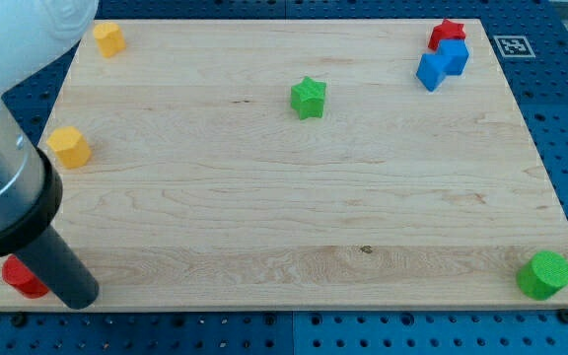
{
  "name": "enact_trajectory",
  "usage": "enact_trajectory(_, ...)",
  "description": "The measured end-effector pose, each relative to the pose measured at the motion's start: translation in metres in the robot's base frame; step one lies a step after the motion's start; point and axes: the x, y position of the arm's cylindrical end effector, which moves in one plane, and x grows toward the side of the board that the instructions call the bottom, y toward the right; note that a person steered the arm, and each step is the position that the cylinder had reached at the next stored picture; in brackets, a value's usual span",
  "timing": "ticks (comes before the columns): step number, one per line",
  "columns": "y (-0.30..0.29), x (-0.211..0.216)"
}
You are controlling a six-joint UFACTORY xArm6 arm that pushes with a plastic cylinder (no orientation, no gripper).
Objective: Slide the red circle closer to the yellow hexagon
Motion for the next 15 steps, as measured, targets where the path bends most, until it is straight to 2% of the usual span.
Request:
enact_trajectory(7, -0.104, -0.004)
enact_trajectory(15, -0.104, -0.058)
